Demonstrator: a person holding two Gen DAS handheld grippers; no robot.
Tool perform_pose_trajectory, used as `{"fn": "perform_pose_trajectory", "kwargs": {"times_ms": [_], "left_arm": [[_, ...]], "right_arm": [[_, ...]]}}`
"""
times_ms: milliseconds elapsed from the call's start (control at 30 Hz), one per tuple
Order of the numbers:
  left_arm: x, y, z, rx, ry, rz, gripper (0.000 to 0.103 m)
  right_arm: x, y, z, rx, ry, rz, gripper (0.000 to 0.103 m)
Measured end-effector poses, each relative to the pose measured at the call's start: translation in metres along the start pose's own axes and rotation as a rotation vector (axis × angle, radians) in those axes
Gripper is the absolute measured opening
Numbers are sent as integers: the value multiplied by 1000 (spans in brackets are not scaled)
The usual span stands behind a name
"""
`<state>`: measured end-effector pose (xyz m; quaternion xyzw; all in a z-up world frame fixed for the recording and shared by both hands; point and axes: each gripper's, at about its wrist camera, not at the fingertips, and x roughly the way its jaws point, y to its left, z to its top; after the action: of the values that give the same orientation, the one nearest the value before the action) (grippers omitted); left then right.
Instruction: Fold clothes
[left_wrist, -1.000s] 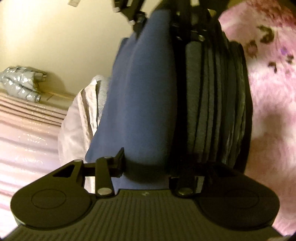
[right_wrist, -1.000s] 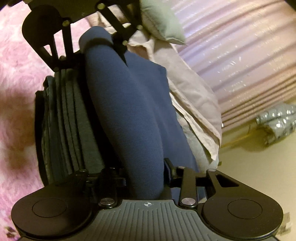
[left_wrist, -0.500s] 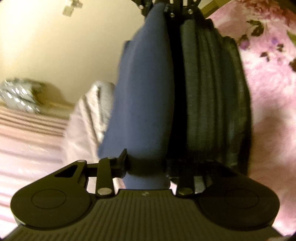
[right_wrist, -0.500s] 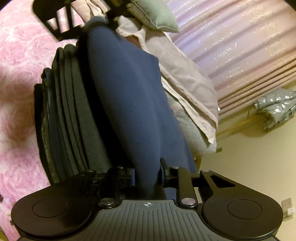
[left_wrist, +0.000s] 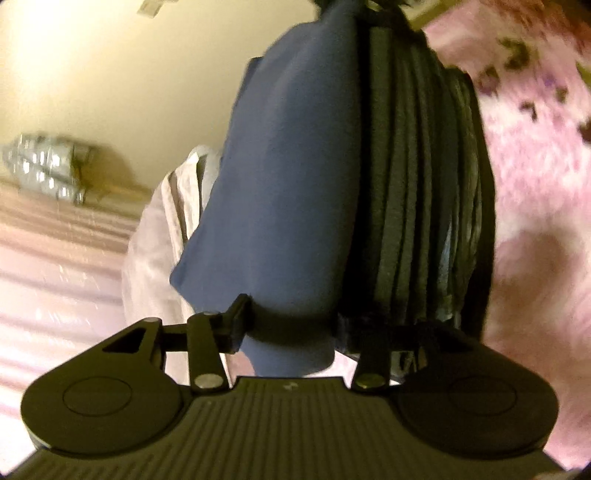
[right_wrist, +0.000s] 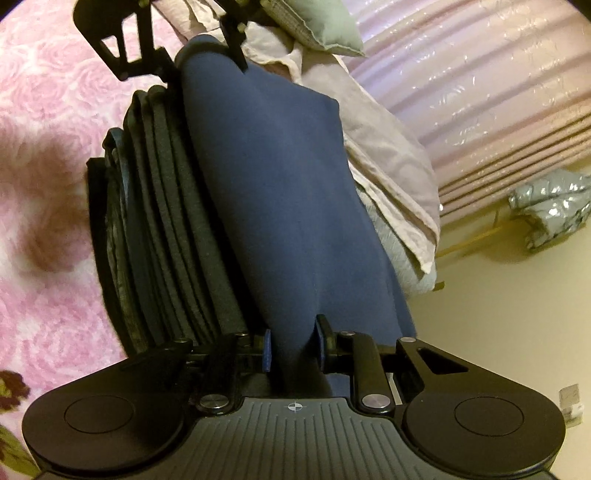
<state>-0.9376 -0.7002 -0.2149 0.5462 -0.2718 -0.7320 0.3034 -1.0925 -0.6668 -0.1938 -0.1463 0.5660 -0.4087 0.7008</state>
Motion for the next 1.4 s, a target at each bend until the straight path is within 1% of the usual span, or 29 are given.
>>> {"fn": "perform_pose_trajectory", "kwargs": {"times_ms": [33,100,133,267,300,367,433,467,500,600,667,733,767,833,900,1000,1067,1167,1200,1267,1300,1367,1400], "left_arm": [[-3,2,-1,-8,2,-3,44],[-7,4,-1,-13,3,-2,39],[-7,5,-2,-20,5,-2,37],[-5,5,-3,-54,19,-8,36],[-4,1,-5,-52,24,-13,36],[-3,-6,-7,-40,28,-18,36],[-7,-5,-6,-33,31,-17,36],[-8,-3,-6,-34,33,-18,41],[-10,-1,-5,-35,36,-19,41],[-21,7,-10,-61,47,-36,41],[-33,11,-15,-85,52,-48,40],[-47,18,-21,-139,51,-59,40],[-55,23,-24,-186,42,-62,40],[-69,38,-31,-297,19,-69,40],[-77,56,-36,-400,3,-73,39],[-71,83,-33,-518,-7,-86,39],[-57,100,-27,-596,-5,-115,39],[-28,113,-17,-734,15,-197,39],[-18,113,-15,-771,32,-225,37],[-2,104,-14,-801,83,-272,36],[1,99,-15,-807,95,-289,37],[-1,88,-19,-815,99,-316,37],[-4,86,-20,-807,99,-322,37]], "right_arm": [[1,-1,1,11,4,5,21],[2,-4,3,33,11,14,20],[3,-5,4,43,14,18,17],[-14,-8,13,60,-6,1,16],[-17,-5,13,57,-12,4,16],[-10,5,8,34,11,31,16],[-6,9,5,27,17,26,16],[-6,7,5,35,16,25,16],[-7,5,6,38,18,23,17],[-8,3,8,26,27,15,18],[-11,2,8,42,38,17,19],[-20,-1,7,67,39,23,21],[-25,-2,7,68,10,42,21],[-37,-7,9,118,10,59,21],[-53,-19,15,229,-25,98,21],[-67,-46,35,365,-121,146,21],[-57,-65,49,455,-162,184,21],[-23,-82,59,584,-146,271,21],[-11,-83,59,621,-123,307,21],[12,-80,54,669,-56,375,21],[21,-75,48,683,-23,414,21],[23,-69,36,696,-16,445,21],[20,-66,33,688,-20,445,21]]}}
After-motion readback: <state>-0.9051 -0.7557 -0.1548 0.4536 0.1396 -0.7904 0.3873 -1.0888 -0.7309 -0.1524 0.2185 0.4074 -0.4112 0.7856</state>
